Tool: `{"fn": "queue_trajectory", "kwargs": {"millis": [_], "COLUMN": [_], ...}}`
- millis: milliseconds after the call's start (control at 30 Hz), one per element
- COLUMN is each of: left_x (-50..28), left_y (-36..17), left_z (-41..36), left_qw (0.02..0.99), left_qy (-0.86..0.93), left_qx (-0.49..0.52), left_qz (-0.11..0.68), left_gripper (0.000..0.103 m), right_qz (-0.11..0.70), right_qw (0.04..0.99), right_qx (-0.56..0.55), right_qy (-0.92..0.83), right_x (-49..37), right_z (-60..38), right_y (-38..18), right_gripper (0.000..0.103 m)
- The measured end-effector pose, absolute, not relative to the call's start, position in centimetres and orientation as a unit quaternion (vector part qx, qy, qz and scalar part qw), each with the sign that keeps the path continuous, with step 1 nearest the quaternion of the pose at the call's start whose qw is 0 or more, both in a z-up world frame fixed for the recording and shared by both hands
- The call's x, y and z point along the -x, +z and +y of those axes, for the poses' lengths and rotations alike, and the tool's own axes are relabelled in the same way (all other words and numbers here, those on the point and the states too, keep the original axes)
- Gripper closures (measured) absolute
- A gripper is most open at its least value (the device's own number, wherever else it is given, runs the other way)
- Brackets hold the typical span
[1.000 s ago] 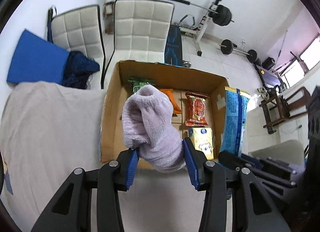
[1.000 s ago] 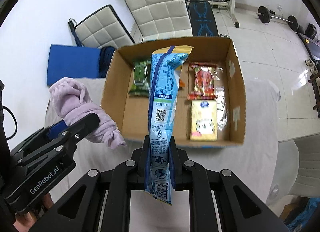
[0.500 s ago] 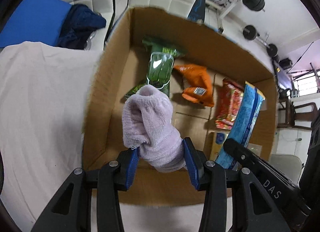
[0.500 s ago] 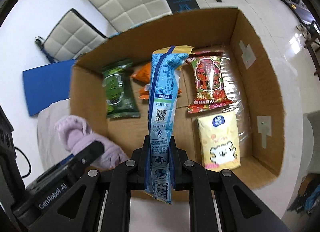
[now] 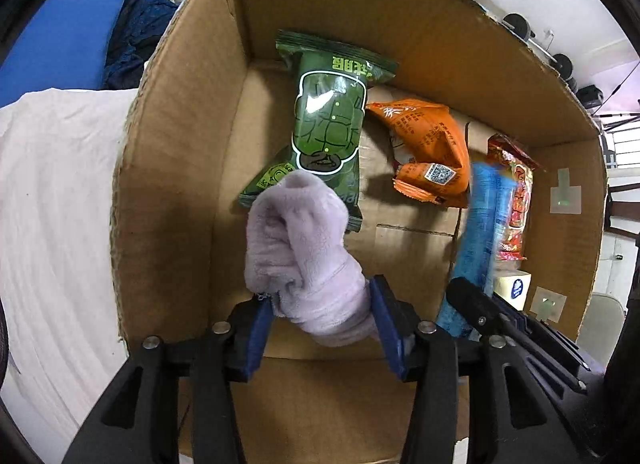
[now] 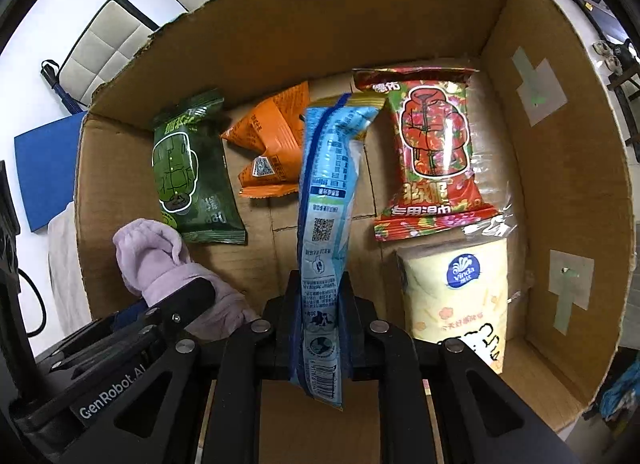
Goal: Organize soft objects
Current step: 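Carry the plush and blue packet into the box and release both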
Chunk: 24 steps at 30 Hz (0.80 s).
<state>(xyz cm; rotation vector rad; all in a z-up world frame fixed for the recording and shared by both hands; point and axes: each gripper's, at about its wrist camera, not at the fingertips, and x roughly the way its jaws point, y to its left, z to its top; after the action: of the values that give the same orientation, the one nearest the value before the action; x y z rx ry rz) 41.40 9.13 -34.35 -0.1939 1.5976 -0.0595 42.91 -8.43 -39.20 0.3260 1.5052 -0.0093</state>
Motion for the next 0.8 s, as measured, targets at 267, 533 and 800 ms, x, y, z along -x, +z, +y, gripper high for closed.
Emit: {"fn": "queue_trajectory", "kwargs": {"millis": [267,533,800], "left_x": [-41.4,-39.9,-37.5], "left_y": [-33.3,-31.1,-29.4], "left_z": [9.6,10.5,10.2], "left_qw": [0.692,0.719,0.749], "left_qy": [-0.021,-0.011,-0.001], "left_qx": [0.097,0.081,0.056], "left_qz": [0.715,0.69,0.66], "left_gripper": [0.052,0.051,0.019], "right_qz": [0.685,0.68,0.668], "right_qw": [0.717,0.73,0.743], "right_qx": [-0.128,-0.07,-0.026], "right_qy": [0.006,-0.002,-0.017], "right_x": [-42.7,-41.5,-38.9], "right_z": [-7.9,-8.5,-9.8], "right_y": [-39.2,-37.0,-36.0], "right_gripper": [0.067,0.058,0.028]}}
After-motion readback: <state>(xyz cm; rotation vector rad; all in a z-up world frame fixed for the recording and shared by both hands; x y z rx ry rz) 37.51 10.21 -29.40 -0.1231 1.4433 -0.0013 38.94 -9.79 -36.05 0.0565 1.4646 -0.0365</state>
